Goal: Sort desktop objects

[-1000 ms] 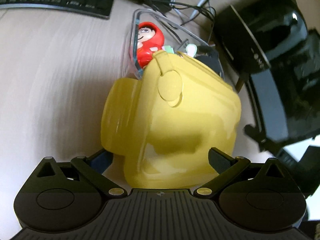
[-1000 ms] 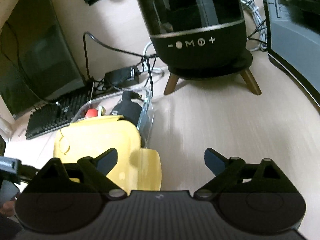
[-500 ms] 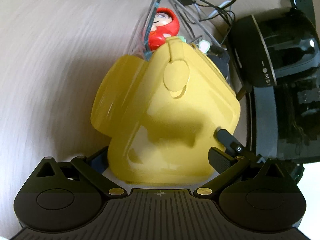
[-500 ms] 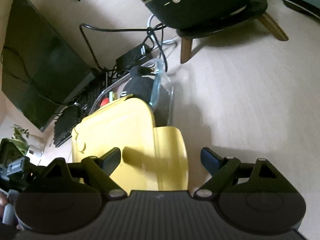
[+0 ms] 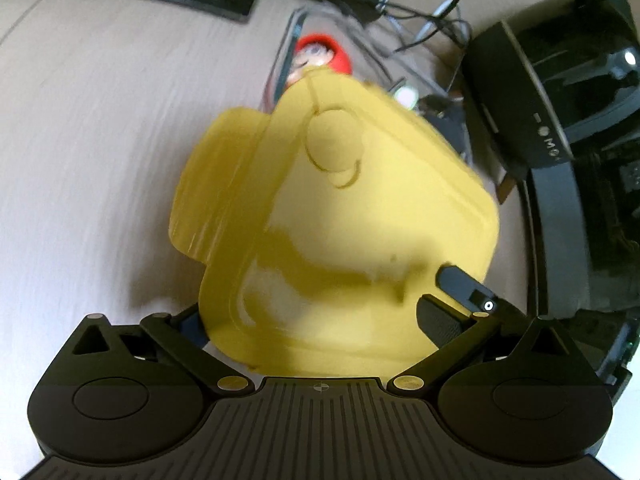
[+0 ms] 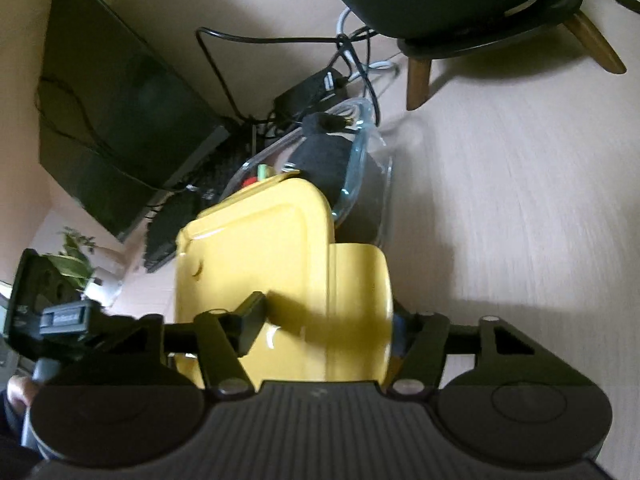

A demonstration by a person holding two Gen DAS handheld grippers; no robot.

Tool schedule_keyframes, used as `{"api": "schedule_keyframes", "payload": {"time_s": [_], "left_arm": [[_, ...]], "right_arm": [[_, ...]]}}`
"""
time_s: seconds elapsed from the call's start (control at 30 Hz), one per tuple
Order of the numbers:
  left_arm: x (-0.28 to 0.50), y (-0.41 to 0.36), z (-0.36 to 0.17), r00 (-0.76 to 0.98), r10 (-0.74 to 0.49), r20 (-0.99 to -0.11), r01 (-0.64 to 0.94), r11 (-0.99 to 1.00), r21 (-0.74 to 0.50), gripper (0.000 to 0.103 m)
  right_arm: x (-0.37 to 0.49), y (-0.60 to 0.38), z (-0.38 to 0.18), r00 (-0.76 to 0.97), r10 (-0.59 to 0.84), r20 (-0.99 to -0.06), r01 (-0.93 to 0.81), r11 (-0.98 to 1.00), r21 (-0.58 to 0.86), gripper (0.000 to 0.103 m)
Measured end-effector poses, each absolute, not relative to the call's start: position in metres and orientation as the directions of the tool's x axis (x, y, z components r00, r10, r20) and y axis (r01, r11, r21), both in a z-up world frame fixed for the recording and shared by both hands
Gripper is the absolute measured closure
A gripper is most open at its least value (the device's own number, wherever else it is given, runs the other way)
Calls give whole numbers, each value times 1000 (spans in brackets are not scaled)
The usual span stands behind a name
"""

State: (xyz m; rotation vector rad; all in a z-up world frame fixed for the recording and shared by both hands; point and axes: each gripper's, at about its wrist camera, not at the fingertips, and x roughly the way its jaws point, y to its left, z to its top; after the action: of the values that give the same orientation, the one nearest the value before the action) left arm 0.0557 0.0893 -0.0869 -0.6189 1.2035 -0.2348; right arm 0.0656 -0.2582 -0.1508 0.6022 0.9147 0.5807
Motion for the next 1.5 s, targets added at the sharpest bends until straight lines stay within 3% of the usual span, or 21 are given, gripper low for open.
{"api": "schedule_keyframes", "payload": {"time_s": [0.27,0.57,0.73,0.87,1.03,1.13,1.23,1.5], "left_arm": [[51,97,-53,445,-559,-699,-15,776,-630,0],[101,84,-7,553,-534,-640,121,811,-572,0],[122,83,-7,532,-522,-667,117,826,-552,0],[124,82,-22,471,-478,-742,78,860,-504,0],[105,75,-17,415,-389,-822,69,915,-398,0],[97,72,-14,374,-432,-821,58,894,-444,0],[92,69,-10,347,-480,-806,75,871,-486,0],[92,61,-1,377,-442,-814,119,895,-430,0]], "right_arm": [[77,-290,-141,489,762,-423,-167,559,812,56],[124,-286,-69,582,702,-411,-320,662,677,57],[153,-286,-64,585,700,-410,-304,657,690,57],[165,-286,-91,562,655,-505,-213,705,677,59],[156,-287,-124,525,663,-533,-160,693,703,57],[155,-293,-137,538,685,-491,-126,642,756,57],[159,-287,-132,552,663,-506,-130,668,733,56],[155,-286,-135,536,644,-545,-158,711,685,50]]}}
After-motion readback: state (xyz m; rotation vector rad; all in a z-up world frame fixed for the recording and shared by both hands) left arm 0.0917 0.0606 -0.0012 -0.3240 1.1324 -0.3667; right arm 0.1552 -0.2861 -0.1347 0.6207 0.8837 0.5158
